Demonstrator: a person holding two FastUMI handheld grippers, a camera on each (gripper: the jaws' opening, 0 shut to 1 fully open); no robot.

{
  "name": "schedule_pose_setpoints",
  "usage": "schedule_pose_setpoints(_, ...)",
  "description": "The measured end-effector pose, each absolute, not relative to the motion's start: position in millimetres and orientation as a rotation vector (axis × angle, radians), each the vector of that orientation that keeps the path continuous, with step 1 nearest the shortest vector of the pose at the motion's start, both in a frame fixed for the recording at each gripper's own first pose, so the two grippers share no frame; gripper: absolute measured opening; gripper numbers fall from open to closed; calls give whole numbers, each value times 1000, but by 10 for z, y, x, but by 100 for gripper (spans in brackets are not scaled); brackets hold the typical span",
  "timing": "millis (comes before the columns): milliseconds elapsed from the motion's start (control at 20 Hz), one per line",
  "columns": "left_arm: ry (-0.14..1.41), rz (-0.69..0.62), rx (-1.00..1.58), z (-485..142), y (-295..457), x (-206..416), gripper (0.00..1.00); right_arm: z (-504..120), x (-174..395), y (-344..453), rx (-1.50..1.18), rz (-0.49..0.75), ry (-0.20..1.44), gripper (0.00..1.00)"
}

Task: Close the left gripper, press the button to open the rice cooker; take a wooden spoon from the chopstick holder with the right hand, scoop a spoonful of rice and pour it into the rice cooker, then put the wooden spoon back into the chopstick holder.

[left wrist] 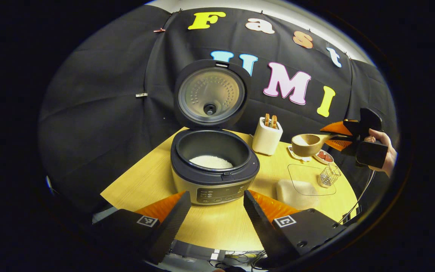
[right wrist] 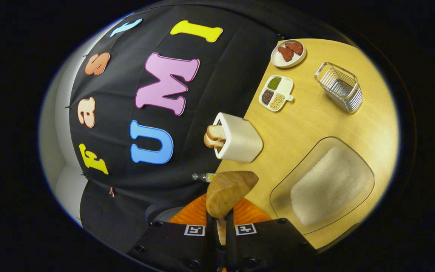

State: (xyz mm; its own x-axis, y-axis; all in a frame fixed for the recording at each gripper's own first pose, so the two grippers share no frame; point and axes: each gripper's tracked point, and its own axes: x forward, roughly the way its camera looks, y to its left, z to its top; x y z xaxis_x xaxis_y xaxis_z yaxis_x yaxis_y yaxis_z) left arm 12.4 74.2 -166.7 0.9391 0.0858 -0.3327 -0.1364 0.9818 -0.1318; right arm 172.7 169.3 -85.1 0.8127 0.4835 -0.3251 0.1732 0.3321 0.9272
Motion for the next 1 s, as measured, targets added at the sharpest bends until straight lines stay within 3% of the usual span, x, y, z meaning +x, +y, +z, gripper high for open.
schedule_pose_setpoints(500, 333, 202, -207, -1758, 1169, 28, 96, -523, 1957, 2998, 1138, 410, 662, 14)
schedule_pose_setpoints(1000, 352, 277, -194, -1808, 1565, 8, 96, -470, 2027, 3893, 639, 562, 486, 14)
